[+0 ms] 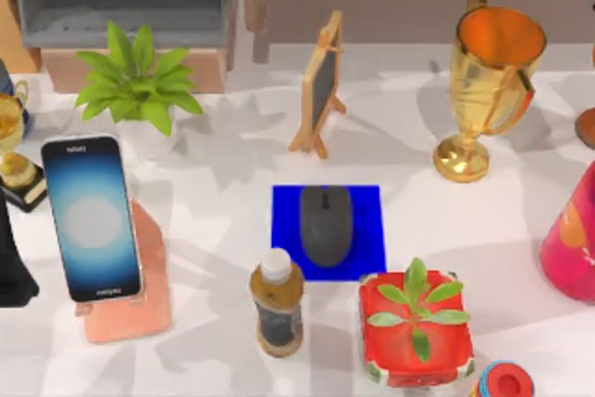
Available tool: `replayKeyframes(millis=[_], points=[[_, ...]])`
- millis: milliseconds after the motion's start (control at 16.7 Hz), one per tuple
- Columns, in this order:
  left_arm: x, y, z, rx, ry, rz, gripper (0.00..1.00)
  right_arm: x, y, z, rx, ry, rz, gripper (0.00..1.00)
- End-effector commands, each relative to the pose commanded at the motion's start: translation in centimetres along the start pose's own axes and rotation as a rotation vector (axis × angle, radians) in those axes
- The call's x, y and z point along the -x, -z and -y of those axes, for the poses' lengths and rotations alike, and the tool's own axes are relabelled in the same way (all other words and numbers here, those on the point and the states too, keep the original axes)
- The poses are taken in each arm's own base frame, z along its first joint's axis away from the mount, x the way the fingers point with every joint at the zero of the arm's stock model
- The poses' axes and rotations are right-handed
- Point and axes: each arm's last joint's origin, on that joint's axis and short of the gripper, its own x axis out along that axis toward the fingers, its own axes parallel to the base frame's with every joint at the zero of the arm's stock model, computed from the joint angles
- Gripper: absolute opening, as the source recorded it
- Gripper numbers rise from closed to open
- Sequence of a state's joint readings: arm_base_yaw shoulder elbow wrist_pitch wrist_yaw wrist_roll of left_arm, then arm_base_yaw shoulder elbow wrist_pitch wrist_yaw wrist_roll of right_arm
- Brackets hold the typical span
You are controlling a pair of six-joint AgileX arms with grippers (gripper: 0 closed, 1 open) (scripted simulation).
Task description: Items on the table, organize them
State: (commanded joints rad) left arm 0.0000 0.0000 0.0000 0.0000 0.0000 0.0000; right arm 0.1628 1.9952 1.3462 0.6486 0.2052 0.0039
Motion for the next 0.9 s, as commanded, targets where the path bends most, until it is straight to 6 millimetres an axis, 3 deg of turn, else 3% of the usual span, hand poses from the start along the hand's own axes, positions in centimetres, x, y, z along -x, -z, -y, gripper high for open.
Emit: replayKeyframes(millis=[540, 900], points=[[0.00, 0.00, 0.00, 0.000, 0.000, 0.000, 1.00, 0.00, 0.00, 0.00, 0.000, 0.000, 0.000, 0.98], [0.00, 0.00, 0.00, 0.000, 0.000, 0.000, 1.00, 0.00, 0.00, 0.00, 0.000, 0.000, 0.000, 1.00]])
